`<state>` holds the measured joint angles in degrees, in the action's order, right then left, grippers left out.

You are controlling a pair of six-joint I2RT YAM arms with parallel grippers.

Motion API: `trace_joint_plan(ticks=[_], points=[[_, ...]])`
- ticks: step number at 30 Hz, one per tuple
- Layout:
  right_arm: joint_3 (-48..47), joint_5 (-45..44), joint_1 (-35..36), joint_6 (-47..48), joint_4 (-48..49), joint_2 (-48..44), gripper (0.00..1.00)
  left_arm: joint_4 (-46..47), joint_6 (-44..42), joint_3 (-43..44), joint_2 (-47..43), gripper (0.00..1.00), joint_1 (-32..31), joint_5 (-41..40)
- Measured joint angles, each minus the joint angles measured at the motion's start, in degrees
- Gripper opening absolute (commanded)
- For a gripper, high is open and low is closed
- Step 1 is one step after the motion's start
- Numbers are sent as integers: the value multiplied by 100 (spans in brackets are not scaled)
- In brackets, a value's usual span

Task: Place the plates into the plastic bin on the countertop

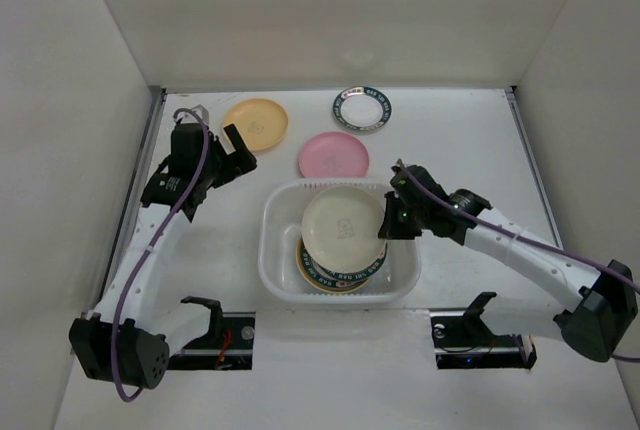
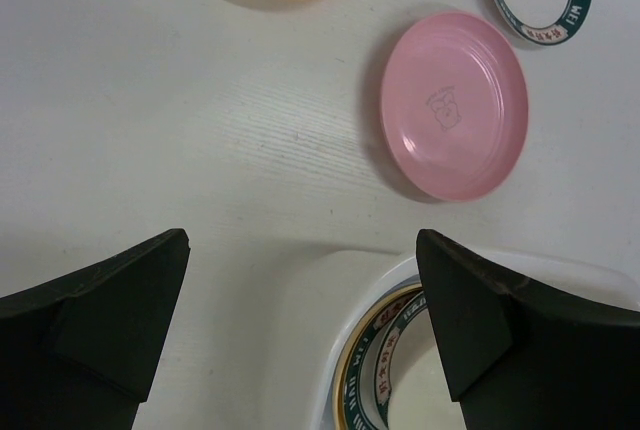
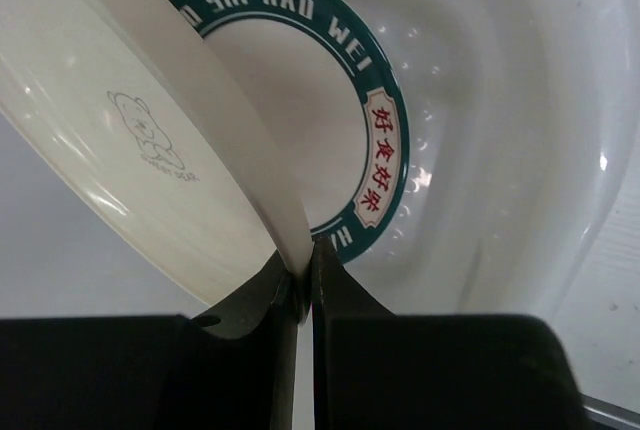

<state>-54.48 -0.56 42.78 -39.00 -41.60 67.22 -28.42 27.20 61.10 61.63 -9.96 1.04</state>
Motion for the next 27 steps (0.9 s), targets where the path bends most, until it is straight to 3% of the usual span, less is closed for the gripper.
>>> trace_joint_plan(ticks=[6, 9, 13, 20, 27], points=[[-4, -280, 354, 203, -223, 330, 22, 129, 66, -210, 48, 100, -59, 2], [-52, -422, 514, 249, -326, 428, 36, 317, 144, -378, 122, 100, -92, 4], [-214, -560, 625, 297, -470, 437, 63, 549, 264, -490, 380, 100, -136, 20], [-654, -850, 708, 328, -745, 116, 73, 1180, 518, -514, 1049, 98, -195, 22], [-984, -1071, 717, 323, -765, -573, 73, 2339, 1445, -909, 1869, 80, 472, 37]])
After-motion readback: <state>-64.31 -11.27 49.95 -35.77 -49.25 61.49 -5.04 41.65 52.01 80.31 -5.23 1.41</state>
